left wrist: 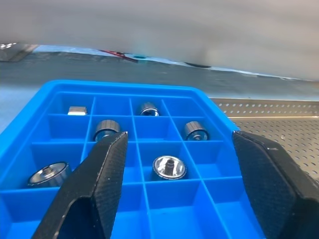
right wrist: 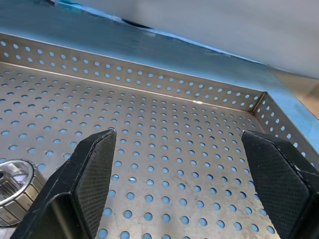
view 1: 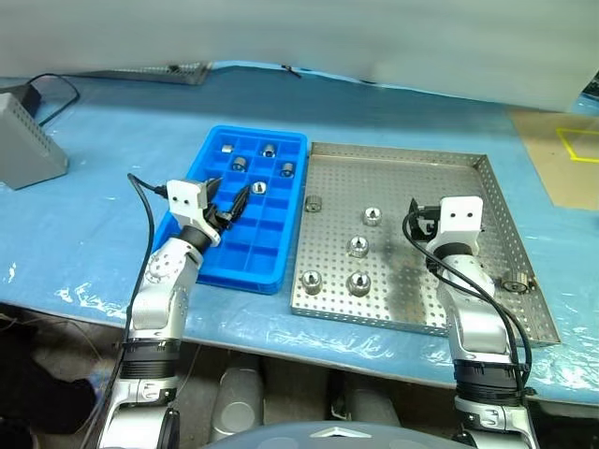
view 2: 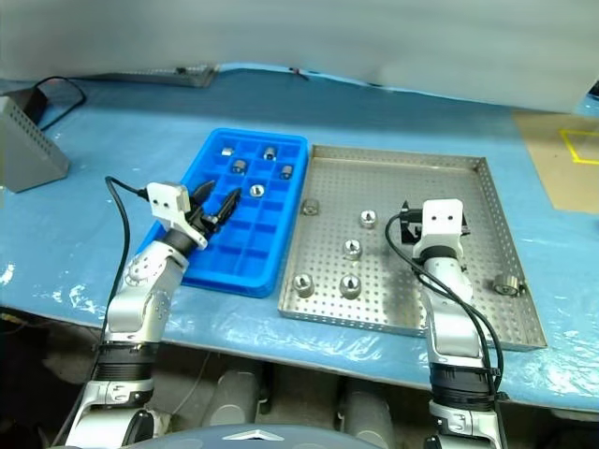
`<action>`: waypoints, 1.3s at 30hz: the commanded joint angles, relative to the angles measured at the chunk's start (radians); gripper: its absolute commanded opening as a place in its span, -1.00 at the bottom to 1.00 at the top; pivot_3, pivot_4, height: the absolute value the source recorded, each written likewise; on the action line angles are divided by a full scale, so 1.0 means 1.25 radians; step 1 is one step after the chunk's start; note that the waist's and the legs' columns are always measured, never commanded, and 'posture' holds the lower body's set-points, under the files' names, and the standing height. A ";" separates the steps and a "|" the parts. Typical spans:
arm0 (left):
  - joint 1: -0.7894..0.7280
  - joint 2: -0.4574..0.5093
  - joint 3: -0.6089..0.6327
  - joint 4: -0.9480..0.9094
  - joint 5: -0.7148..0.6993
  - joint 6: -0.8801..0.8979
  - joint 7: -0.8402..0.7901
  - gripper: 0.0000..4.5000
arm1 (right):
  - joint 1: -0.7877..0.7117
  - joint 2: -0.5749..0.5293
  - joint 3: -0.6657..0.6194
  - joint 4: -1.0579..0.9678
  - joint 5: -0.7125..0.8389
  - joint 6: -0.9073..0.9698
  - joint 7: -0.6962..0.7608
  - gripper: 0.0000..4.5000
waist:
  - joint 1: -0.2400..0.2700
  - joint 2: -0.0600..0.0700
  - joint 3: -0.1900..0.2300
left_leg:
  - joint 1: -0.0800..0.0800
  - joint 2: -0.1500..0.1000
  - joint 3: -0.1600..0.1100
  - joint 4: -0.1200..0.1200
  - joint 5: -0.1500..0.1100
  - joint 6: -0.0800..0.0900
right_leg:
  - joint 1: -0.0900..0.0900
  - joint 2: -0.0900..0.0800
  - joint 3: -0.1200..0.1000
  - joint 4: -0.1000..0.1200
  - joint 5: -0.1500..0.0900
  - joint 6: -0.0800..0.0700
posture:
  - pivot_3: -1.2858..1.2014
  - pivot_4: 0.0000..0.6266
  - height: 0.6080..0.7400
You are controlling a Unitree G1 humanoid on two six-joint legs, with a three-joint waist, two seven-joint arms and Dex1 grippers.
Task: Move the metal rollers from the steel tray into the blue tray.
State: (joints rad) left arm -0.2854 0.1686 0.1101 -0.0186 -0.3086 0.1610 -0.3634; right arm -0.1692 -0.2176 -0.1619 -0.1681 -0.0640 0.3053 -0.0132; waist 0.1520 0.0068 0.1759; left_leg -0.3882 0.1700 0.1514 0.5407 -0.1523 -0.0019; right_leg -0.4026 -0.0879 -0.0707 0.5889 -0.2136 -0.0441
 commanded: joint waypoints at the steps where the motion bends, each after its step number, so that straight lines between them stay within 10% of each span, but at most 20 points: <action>1: -0.029 -0.001 -0.006 -0.006 0.008 -0.015 0.004 0.56 | -0.012 -0.009 -0.005 -0.013 -0.002 -0.023 0.000 0.85 | 0.000 0.000 0.000 | 0.000 0.000 0.000 0.000 0.000 0.000 | 0.000 0.000 0.000 0.000 0.000 0.000 | 0.25 -0.52 1.00; 39: -0.113 -0.008 -0.014 0.117 0.020 -0.059 -0.015 0.56 | 0.044 0.000 -0.025 -0.079 -0.002 -0.011 -0.034 0.85 | -0.003 0.000 0.000 | 0.000 0.000 0.000 0.000 0.000 0.000 | 0.000 0.000 0.000 0.000 0.001 -0.002 | 0.18 -0.52 1.00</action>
State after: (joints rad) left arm -0.4095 0.1562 0.0886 0.1460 -0.2878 0.1137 -0.3798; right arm -0.1148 -0.2177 -0.1764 -0.2145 -0.0637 0.3005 -0.0474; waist 0.1482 0.0067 0.1759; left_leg -0.3880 0.1700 0.1517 0.5409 -0.1523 -0.0020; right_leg -0.4026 -0.0878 -0.0705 0.5892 -0.2123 -0.0462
